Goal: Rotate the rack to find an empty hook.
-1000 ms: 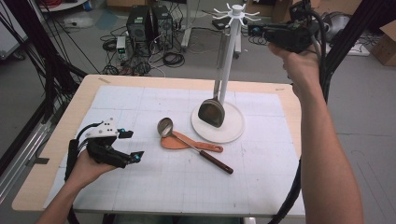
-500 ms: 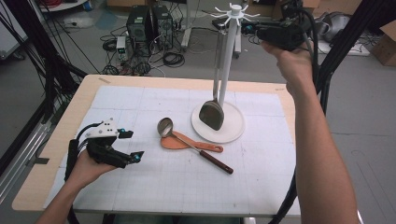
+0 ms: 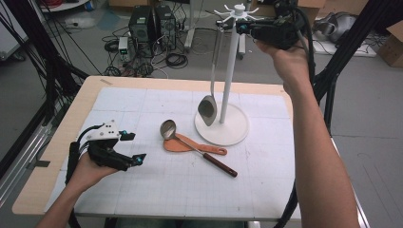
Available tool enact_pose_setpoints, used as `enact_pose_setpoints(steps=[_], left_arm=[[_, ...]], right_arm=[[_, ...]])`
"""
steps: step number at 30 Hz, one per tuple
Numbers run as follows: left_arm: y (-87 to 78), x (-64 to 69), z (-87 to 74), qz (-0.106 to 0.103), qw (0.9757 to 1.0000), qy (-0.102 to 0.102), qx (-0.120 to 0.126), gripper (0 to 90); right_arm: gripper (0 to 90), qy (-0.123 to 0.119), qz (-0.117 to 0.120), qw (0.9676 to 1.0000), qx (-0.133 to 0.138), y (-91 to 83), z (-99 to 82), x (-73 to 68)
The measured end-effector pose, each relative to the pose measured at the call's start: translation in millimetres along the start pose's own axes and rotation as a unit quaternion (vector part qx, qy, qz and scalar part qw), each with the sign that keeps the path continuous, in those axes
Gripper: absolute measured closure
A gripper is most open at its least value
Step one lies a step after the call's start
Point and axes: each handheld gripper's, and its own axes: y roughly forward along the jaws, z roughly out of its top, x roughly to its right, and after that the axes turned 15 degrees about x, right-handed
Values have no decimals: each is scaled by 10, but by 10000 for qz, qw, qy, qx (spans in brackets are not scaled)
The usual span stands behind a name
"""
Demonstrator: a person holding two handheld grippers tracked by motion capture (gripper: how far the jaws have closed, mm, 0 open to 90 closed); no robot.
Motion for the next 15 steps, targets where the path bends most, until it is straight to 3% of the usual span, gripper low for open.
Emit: enact_pose_setpoints(steps=[15], left_arm=[[-4,2,2,20,10000,-17,11,141]], right_arm=[[897,-96,2,10000,-24,-125,14,5]])
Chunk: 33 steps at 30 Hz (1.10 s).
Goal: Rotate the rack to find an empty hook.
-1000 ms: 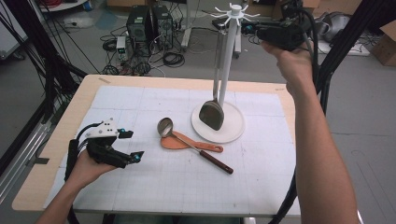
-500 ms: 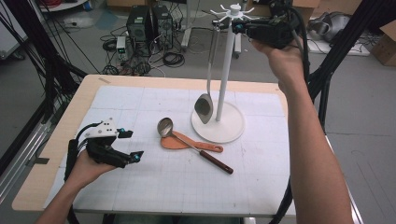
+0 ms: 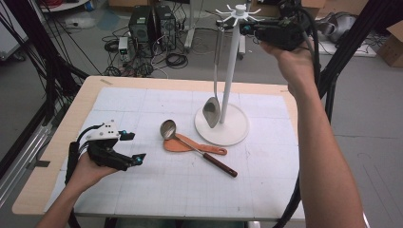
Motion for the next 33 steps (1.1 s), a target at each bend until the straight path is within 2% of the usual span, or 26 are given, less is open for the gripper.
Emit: enact_pose_setpoints(steps=[10,15,28,33], left_arm=[[2,0,0,-5,10000,25,-25,140],[7,4,-2,-11,10000,19,-34,140],[6,8,-1,-21,10000,39,-35,140],[7,5,-2,-15,10000,25,-28,140]], right_arm=[[897,-2,-95,9999,35,-171,-21,60],[897,72,-179,9998,60,-270,-27,122],[897,147,-282,9995,18,-238,-62,216],[897,157,-257,9995,32,-214,-60,204]])
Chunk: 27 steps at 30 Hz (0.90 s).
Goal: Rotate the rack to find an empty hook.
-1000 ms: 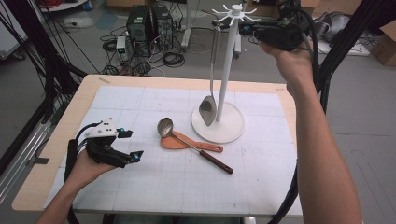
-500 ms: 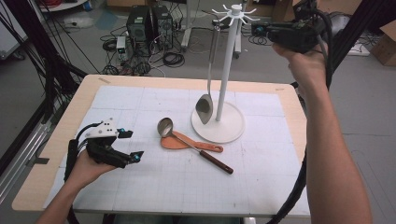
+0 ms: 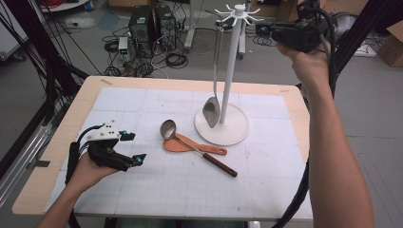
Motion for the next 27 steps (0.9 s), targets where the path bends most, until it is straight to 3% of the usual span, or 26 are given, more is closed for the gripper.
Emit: enact_pose_setpoints(steps=[13,27], left_arm=[[0,0,0,-1,10000,6,-7,141],[-2,1,2,-11,10000,11,6,140]], right_arm=[[897,-93,116,9999,-7,131,5,-118],[898,-207,72,9998,-27,232,25,-236]])
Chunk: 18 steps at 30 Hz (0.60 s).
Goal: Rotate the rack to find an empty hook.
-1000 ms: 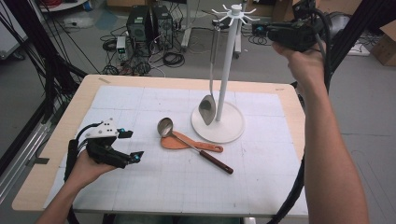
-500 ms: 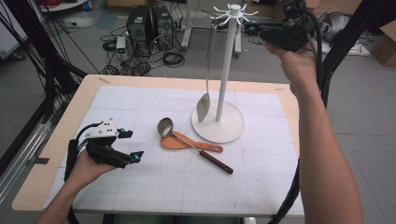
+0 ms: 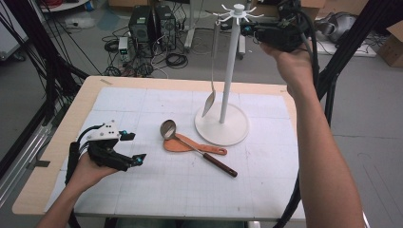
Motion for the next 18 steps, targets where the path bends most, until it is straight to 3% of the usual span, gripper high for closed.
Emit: enact_pose_setpoints(steps=[18], left_arm=[[-1,12,3,-7,10000,22,-4,140]], right_arm=[[897,-77,-58,10000,-3,47,5,-84]])
